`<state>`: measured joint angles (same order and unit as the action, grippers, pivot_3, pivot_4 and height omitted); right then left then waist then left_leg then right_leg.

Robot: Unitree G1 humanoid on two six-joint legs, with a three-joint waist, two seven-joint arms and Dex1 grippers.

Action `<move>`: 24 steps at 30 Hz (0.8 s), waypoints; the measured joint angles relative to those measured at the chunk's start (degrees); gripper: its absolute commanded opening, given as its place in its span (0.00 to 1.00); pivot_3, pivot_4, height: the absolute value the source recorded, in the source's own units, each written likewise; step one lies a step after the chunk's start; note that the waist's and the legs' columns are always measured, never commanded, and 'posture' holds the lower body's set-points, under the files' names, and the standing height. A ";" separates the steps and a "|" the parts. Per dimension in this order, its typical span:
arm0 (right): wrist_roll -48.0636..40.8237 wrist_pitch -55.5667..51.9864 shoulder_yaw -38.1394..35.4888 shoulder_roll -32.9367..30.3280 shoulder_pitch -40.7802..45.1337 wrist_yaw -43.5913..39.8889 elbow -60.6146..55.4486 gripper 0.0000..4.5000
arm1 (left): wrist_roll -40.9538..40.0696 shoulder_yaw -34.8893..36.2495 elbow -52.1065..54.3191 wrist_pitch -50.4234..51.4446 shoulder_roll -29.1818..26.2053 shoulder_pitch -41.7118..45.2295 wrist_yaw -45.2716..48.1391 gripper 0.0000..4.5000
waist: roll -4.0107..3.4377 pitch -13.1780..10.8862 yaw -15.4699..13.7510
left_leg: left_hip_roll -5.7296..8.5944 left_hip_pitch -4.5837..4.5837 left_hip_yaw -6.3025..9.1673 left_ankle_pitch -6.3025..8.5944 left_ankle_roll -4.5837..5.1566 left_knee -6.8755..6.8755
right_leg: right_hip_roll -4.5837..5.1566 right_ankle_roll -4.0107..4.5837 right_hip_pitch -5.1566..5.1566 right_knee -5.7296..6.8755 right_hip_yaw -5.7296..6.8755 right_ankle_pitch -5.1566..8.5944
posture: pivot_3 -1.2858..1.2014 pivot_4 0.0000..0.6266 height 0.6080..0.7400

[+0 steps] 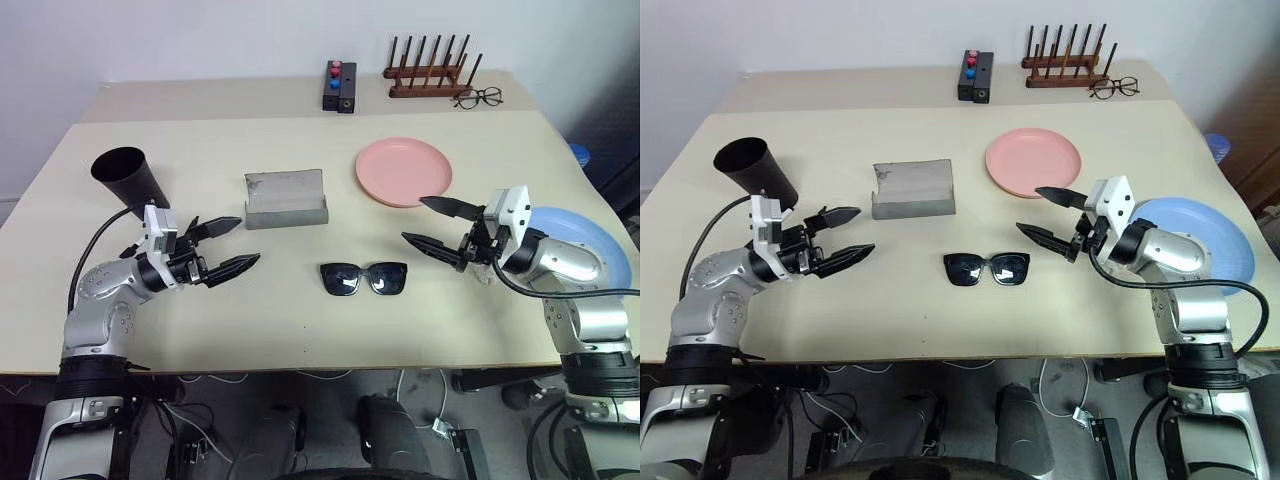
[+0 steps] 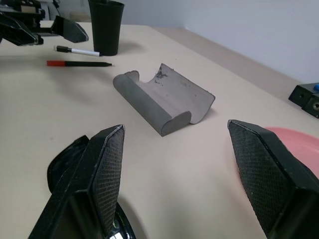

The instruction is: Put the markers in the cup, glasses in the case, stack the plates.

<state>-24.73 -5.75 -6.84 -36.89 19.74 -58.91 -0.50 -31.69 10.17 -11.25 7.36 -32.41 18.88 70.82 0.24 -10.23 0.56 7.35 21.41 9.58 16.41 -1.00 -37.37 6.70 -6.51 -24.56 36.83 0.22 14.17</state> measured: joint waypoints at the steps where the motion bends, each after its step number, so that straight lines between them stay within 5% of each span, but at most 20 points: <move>1: 0.00 0.00 0.01 0.08 0.16 0.01 0.09 0.74 | 0.03 0.00 -0.17 -0.13 0.00 0.06 -0.02 1.00 | 0.00 0.00 0.00 | 0.00 0.00 0.00 0.00 0.00 0.00 | 0.00 0.00 0.00 0.00 0.00 0.00 | 0.52 0.24 1.00; 15: -0.84 -2.06 1.91 3.03 5.40 -0.19 1.94 0.74 | 1.30 1.43 -1.56 -0.06 -2.71 0.07 -2.79 1.00 | 0.00 0.00 0.30 | -0.05 -0.02 -0.01 -0.01 -0.02 0.01 | -0.05 0.03 -0.02 0.01 -0.02 -0.02 | 0.52 0.24 1.00; 24: 1.73 -2.26 7.50 9.57 11.34 1.12 3.18 0.74 | 1.14 12.78 0.10 0.83 -11.75 -8.08 -8.32 1.00 | -0.02 -0.02 0.27 | -0.15 0.00 -0.02 -0.02 -0.03 0.15 | -0.15 0.07 -0.13 0.00 -0.05 -0.03 | 0.52 0.24 1.00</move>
<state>-23.00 -8.01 0.66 -27.32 31.08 -57.79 2.69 -30.56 22.96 -11.15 8.19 -44.16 10.80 62.50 0.23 -10.25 0.83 7.20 21.41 9.57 16.39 -1.03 -37.22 6.55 -6.44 -24.69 36.84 0.17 14.15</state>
